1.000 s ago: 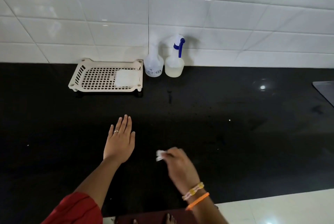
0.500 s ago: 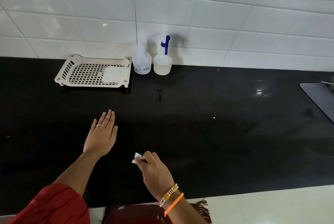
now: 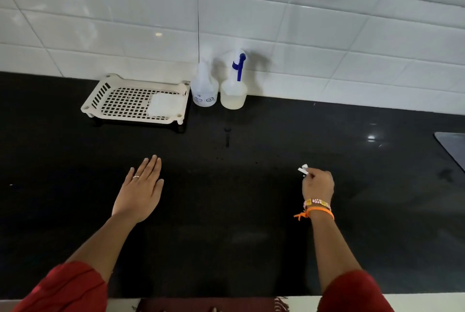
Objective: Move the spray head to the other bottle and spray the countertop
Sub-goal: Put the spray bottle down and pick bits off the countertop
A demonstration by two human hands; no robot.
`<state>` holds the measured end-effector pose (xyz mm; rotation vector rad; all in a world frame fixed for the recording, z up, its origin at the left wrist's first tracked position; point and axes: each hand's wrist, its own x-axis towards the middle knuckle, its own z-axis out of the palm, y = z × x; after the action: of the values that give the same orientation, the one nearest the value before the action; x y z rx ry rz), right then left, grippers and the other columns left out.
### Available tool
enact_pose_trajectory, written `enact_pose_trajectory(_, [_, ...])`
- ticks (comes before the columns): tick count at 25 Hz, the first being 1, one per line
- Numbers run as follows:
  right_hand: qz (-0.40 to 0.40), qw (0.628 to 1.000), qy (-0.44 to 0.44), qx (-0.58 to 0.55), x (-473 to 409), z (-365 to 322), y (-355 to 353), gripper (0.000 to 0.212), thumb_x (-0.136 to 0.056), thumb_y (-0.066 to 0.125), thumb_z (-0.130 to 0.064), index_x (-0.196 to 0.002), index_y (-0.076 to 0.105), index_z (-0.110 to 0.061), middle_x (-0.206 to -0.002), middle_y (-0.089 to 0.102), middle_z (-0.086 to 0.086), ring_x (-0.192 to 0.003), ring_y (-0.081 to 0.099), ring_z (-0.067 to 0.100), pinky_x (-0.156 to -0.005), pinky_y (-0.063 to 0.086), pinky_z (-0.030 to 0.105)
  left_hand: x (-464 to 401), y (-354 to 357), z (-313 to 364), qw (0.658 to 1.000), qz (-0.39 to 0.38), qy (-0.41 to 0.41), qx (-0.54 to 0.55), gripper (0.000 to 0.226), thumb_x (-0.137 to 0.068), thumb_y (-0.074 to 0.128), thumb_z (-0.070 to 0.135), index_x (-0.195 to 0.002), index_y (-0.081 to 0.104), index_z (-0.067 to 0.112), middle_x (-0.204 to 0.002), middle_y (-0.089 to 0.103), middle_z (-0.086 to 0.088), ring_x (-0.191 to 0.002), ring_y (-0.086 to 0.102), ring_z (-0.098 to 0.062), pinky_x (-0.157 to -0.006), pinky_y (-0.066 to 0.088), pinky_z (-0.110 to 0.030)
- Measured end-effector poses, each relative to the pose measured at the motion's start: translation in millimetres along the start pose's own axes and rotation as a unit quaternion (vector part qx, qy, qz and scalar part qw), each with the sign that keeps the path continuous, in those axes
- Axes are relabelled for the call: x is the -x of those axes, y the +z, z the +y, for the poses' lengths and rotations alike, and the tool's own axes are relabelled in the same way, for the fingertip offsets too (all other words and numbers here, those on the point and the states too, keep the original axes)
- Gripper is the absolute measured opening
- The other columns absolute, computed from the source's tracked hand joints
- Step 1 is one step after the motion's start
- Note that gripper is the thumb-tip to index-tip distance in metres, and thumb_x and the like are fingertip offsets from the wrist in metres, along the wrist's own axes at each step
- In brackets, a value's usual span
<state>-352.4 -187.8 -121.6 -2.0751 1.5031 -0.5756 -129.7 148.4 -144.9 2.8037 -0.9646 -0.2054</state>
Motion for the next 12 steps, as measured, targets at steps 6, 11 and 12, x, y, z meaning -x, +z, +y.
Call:
enact_pose_trajectory(6, [-0.138,0.948,-0.285,0.043,104.1,-74.1,54.9,0.014,-0.088,0.059,-0.012,-0.085,0.072,-0.006,-0.088,0.061,0.007,-0.073,0.060,0.021,-0.068,0.050,0.028,-0.8,-0.5,-1.1,1.000,0.001,0.005,-0.003,0.056,-0.099,0.019,0.038,-0.147,-0.002,0.020,-0.156,-0.006,0.007,-0.142,-0.009,-0.008,-0.118,-0.002,-0.034])
enact_pose_trajectory(11, [-0.042,0.968,-0.229,0.090,39.2,3.2,-3.6,0.027,-0.076,0.056,0.008,-0.095,0.072,-0.003,-0.087,0.063,0.019,-0.078,0.063,0.038,-0.072,0.054,0.042,0.7,-4.2,3.1,1.000,-0.002,0.005,0.005,0.056,-0.099,0.020,0.038,-0.147,-0.002,0.019,-0.157,-0.006,0.005,-0.143,-0.009,-0.009,-0.119,-0.001,-0.035])
enact_pose_trajectory(12, [-0.007,0.984,-0.148,0.100,25.7,16.3,-18.7,0.026,-0.080,0.055,0.008,-0.099,0.071,-0.001,-0.091,0.061,0.022,-0.080,0.062,0.040,-0.073,0.052,0.044,0.8,-4.4,3.3,1.000,0.000,0.004,0.004,0.056,-0.099,0.020,0.037,-0.147,-0.002,0.019,-0.157,-0.005,0.005,-0.143,-0.008,-0.009,-0.119,-0.001,-0.036])
